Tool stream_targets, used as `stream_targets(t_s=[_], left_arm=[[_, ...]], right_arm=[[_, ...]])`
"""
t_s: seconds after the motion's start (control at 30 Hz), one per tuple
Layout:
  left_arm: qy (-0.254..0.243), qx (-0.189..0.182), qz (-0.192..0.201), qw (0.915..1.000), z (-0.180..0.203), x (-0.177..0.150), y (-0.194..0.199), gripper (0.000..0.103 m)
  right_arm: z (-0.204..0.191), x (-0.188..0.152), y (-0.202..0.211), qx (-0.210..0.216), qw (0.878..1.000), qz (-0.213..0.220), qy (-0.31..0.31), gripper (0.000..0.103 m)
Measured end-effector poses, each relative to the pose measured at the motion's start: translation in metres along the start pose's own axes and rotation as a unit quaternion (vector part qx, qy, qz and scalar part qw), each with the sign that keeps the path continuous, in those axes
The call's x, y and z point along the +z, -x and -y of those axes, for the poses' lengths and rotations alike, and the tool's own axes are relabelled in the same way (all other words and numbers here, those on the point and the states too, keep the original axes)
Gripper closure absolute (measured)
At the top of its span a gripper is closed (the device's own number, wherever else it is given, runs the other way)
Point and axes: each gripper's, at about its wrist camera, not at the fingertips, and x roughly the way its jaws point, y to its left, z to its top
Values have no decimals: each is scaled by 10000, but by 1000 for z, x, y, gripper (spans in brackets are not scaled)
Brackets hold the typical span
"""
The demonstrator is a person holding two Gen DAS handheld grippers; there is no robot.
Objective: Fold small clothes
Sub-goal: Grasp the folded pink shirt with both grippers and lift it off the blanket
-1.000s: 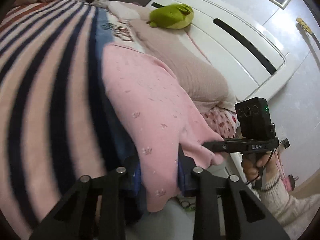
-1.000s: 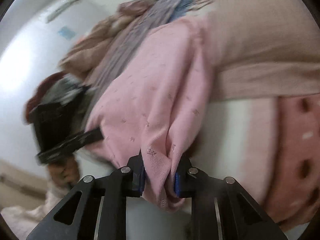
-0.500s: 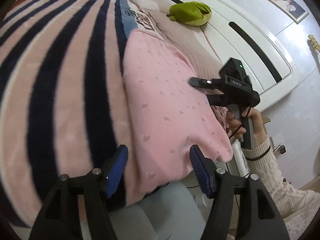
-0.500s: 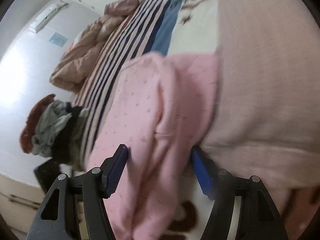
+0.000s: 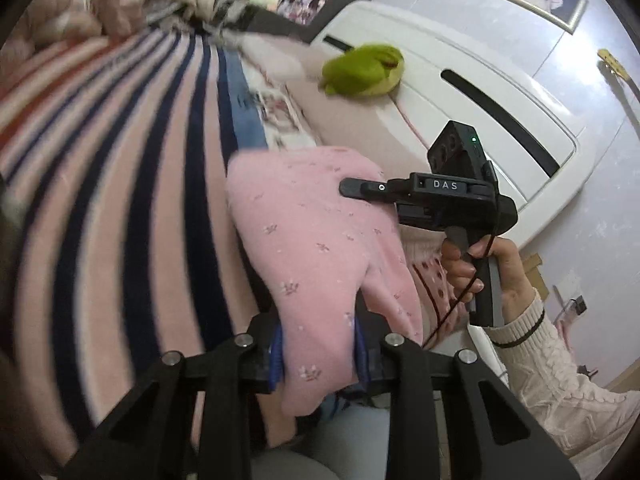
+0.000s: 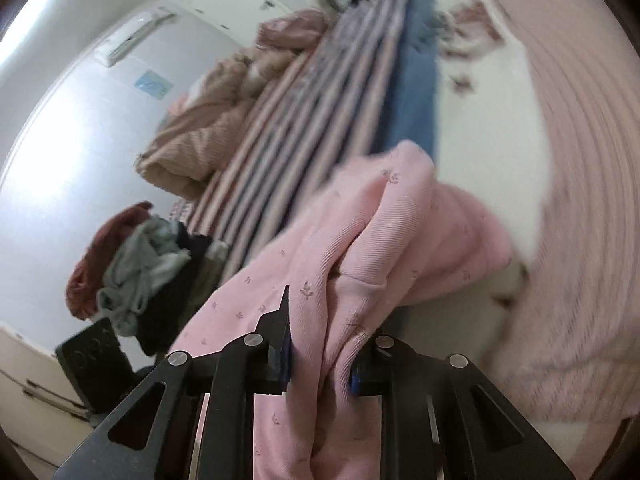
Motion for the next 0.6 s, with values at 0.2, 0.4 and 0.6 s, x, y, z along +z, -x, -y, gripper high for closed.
stream_targets(t_s=[0.2,0.4,0.6], left_arm=[[-491,455,622,9958,19,49,86,79],[-719,1055,1289,9834,26,82,190,78],[-365,1666,1856,9677,4,88,299,78]], right_arm=[[-89,48,9,298,9971,357,603,88],[-201,84,9,729,9862,742,1285,88],[-309,103,-31,1205,9773,651,1614,88]])
